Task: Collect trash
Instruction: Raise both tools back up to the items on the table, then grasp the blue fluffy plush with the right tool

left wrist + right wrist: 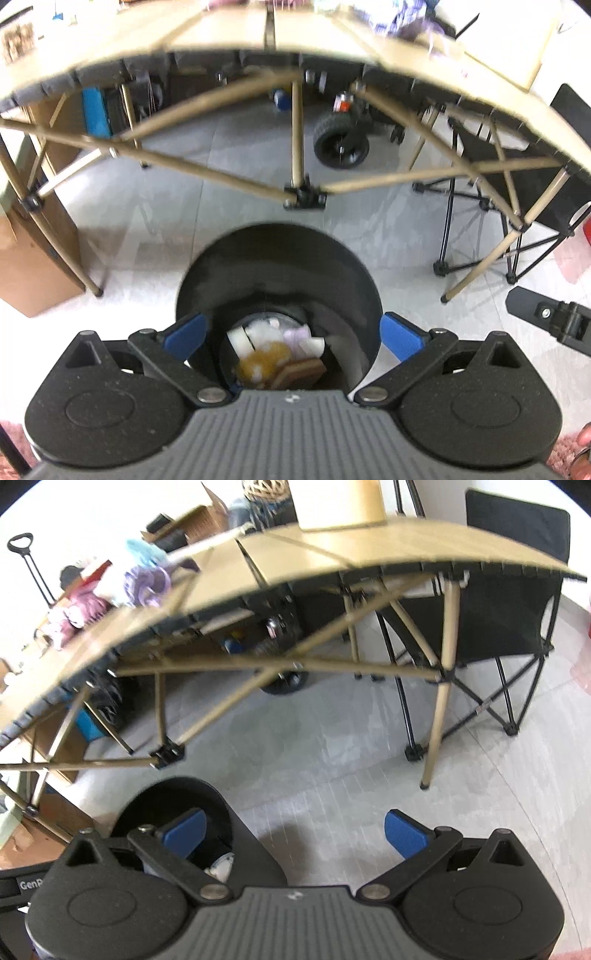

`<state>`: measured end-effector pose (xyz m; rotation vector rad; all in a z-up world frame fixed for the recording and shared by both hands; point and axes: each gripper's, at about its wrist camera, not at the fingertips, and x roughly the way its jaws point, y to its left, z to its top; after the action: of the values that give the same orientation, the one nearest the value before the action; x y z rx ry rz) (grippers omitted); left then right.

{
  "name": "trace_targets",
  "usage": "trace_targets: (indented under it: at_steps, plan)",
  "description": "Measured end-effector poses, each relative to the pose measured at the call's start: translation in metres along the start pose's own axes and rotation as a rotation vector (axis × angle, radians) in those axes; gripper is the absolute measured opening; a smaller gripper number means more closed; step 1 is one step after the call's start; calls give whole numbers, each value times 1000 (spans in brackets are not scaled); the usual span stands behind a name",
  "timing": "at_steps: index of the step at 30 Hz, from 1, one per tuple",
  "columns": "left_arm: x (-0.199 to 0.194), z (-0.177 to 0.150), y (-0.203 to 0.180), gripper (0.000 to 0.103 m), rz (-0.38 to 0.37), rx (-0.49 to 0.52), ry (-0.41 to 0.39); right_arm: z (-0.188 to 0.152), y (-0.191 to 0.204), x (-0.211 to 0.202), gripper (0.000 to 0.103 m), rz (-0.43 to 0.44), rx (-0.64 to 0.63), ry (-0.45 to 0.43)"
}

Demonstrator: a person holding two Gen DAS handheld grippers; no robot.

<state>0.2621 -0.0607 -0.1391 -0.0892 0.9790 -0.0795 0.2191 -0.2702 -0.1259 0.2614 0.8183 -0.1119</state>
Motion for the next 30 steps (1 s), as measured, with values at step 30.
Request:
trace_targets:
  at_steps: [30]
  plan:
    - [-77, 101, 42, 103, 57, -73, -413, 114, 94, -40, 103, 145, -205, -470]
